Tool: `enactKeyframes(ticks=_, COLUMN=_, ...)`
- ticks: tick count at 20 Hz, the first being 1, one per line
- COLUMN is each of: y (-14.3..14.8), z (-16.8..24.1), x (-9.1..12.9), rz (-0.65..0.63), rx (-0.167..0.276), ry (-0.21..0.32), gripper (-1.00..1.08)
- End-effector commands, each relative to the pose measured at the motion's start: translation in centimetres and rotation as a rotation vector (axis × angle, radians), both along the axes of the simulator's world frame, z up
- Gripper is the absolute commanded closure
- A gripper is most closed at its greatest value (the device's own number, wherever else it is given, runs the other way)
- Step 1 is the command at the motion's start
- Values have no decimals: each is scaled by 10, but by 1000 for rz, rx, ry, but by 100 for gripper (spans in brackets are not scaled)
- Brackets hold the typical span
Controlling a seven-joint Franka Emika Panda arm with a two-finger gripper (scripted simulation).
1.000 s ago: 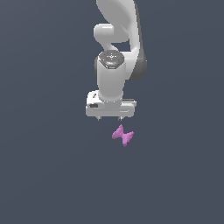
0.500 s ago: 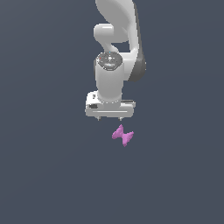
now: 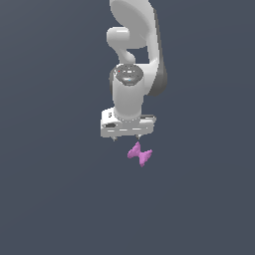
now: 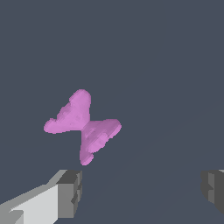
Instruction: Pick up the object and move it to a goal position.
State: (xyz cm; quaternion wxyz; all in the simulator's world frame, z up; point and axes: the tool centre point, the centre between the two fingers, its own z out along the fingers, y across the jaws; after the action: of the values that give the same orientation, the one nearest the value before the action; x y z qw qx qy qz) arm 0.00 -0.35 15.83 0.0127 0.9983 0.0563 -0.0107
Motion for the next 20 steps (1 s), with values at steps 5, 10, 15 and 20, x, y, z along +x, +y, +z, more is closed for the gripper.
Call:
enactKeyframes(ticks=5, y=12, z=-16, x=5, rz=160, rx=-1, ry=0, gripper=-100)
enactKeyframes(ticks=10, y=25, z=-33, x=10, rz=326, rx=0, ry=-1, gripper=-100)
enactKeyframes(ticks=15, y=40, z=-50, x=13, rz=495, rx=4, ry=-4, gripper=-100)
enactKeyframes(ticks=20, y=53, z=-65, x=16, rz=646, rx=9, ry=-8, gripper=-100)
